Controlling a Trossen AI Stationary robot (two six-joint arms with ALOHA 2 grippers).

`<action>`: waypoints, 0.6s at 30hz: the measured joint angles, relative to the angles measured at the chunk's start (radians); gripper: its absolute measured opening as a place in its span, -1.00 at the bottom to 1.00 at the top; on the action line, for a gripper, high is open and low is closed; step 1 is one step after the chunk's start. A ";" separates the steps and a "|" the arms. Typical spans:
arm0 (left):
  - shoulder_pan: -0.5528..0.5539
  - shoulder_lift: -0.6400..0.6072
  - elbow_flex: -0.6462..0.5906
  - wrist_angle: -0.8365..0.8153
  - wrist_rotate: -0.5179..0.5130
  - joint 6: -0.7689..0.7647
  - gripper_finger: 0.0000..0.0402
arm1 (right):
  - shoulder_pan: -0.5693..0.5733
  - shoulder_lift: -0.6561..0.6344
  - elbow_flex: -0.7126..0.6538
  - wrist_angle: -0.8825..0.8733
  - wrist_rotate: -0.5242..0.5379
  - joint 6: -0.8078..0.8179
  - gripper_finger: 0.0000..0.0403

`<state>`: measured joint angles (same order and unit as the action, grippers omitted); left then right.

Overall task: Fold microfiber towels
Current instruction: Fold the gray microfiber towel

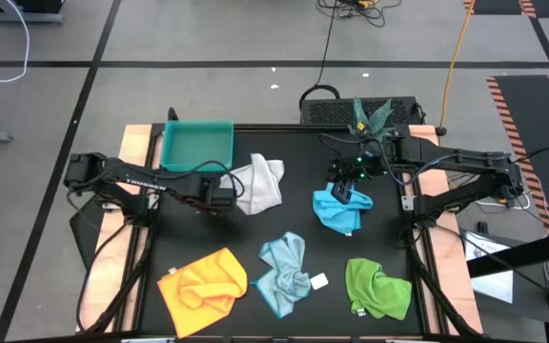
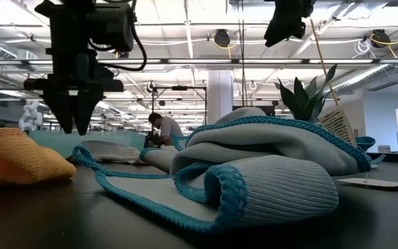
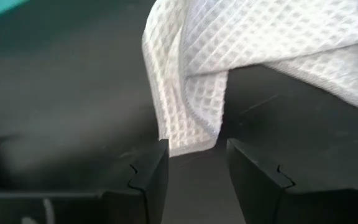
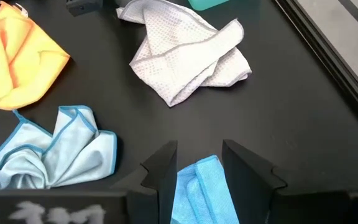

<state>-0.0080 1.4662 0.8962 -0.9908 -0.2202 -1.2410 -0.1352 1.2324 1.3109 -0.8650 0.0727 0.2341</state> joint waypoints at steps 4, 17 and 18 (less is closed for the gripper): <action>-0.011 0.000 -0.026 0.052 0.003 -0.034 -0.20 | 0.000 0.000 0.000 0.000 0.000 -0.012 -0.40; -0.014 0.000 -0.117 0.156 -0.009 -0.050 -0.20 | 0.000 0.000 0.000 0.025 -0.027 -0.015 -0.40; -0.013 0.000 -0.117 0.163 -0.014 -0.049 -0.20 | 0.000 0.000 0.000 0.029 -0.027 -0.016 -0.40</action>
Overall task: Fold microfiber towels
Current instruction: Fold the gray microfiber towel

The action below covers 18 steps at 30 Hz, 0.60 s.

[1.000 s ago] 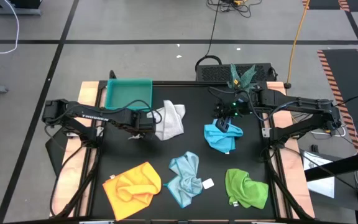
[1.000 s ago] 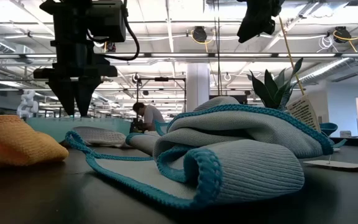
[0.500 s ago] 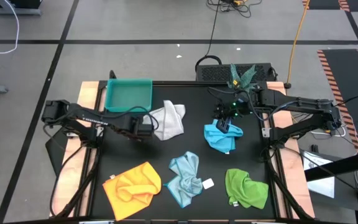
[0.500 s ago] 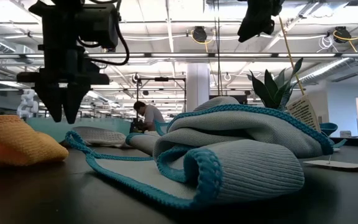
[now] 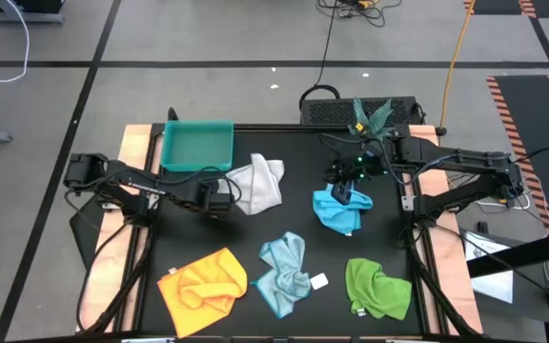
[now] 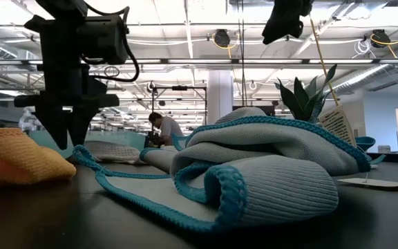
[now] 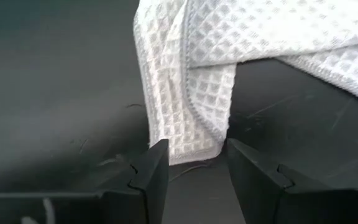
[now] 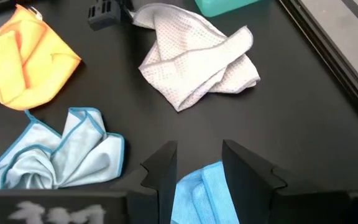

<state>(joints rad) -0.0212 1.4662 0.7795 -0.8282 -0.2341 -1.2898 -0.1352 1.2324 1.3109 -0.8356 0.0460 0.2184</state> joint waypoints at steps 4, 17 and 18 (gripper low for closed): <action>0.000 0.000 0.000 0.026 -0.002 0.024 -0.20 | 0.000 0.000 0.000 0.002 0.000 0.000 -0.40; -0.007 0.000 -0.016 -0.039 -0.011 0.163 -0.20 | 0.000 -0.037 -0.001 0.031 0.000 0.005 -0.40; -0.008 0.000 -0.024 -0.041 -0.011 0.163 -0.20 | 0.000 -0.047 -0.001 0.044 0.000 0.007 -0.40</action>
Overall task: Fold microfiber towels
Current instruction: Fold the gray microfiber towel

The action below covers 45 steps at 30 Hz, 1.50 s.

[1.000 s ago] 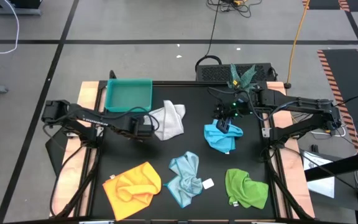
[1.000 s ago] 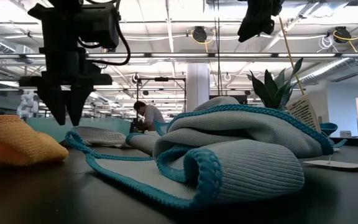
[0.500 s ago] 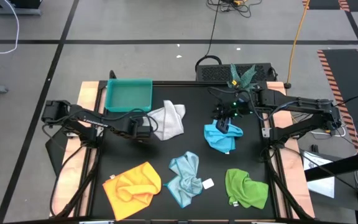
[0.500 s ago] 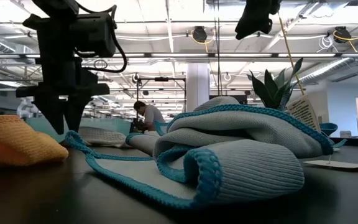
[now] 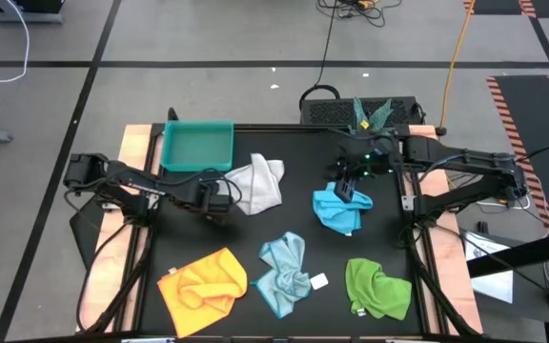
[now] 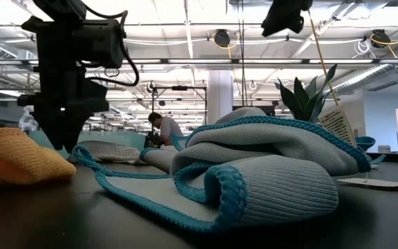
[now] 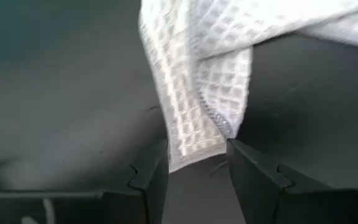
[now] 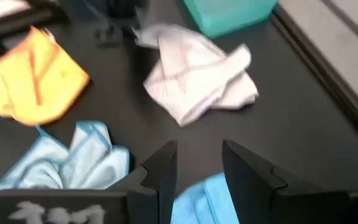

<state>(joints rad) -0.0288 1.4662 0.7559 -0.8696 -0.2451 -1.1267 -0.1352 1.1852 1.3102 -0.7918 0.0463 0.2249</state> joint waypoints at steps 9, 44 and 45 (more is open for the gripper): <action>-0.033 0.000 -0.026 0.006 0.022 0.017 -0.20 | 0.000 -0.047 0.000 0.011 0.000 0.041 -0.40; -0.034 0.101 0.016 -0.148 -0.012 0.442 -0.20 | 0.000 -0.046 0.000 0.018 0.000 0.139 -0.40; -0.036 0.101 0.018 -0.138 -0.017 0.445 -0.20 | 0.000 -0.046 0.000 0.018 0.000 0.147 -0.40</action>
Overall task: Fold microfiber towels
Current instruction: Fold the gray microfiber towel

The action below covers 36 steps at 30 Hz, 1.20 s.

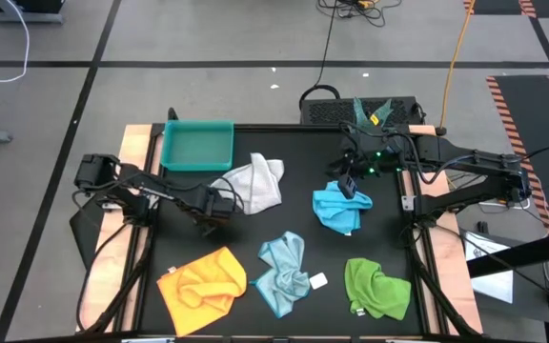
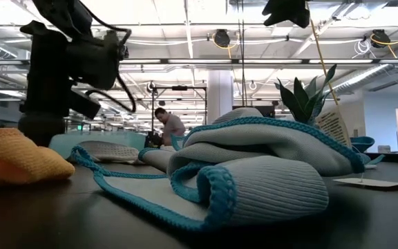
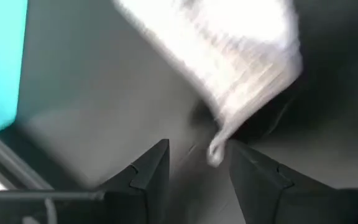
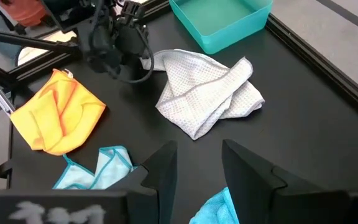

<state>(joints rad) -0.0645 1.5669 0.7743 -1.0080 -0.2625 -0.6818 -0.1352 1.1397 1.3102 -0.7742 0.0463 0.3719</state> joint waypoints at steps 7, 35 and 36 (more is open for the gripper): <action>0.000 0.000 0.003 0.025 0.000 -0.001 -0.20 | 0.000 0.000 0.000 0.012 0.000 0.025 -0.40; 0.027 -0.005 -0.054 0.175 0.098 0.048 -0.93 | 0.000 0.000 0.001 0.016 0.004 -0.009 -0.46; 0.026 -0.005 -0.054 0.174 0.098 0.049 -0.94 | 0.000 0.000 0.001 0.016 0.004 -0.021 -0.50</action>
<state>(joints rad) -0.0386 1.5616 0.7208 -0.8335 -0.1648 -0.6331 -0.1352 1.1397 1.3109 -0.7578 0.0498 0.3509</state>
